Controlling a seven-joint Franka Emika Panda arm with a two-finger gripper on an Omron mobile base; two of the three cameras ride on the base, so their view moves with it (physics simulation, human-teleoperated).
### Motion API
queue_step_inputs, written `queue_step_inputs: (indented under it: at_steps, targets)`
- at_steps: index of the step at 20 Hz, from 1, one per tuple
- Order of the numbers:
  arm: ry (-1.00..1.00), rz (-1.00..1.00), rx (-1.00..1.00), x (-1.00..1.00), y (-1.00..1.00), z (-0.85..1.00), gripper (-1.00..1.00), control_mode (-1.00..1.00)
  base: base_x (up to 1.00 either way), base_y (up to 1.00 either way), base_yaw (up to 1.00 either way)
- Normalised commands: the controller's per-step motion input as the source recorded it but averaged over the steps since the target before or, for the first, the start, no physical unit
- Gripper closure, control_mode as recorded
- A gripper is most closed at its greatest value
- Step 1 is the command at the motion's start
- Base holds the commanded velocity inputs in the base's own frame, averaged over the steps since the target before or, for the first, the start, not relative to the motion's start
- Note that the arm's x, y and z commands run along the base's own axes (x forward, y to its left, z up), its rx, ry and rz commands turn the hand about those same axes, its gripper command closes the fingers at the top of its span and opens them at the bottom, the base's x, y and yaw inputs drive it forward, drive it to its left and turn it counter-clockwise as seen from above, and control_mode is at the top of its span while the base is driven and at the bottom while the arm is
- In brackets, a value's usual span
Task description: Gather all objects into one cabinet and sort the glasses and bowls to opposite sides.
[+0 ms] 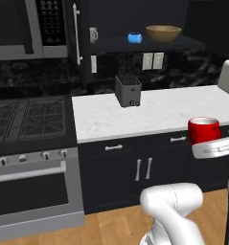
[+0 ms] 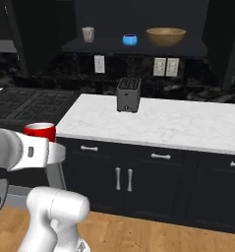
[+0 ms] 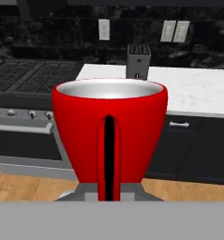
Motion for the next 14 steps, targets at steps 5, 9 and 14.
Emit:
queue_step_inputs:
  at_steps: [5,9,14]
  targets:
    - [0.0,0.0,0.0,0.0,0.0,0.0,1.0,1.0,0.57,-0.09,0.0]
    - [0.0,0.0,0.0,0.0,0.0,0.0,1.0,1.0,0.71,0.0,0.0]
    - [0.0,0.0,0.0,0.0,0.0,0.0,1.0,1.0,0.95,-0.15,0.0]
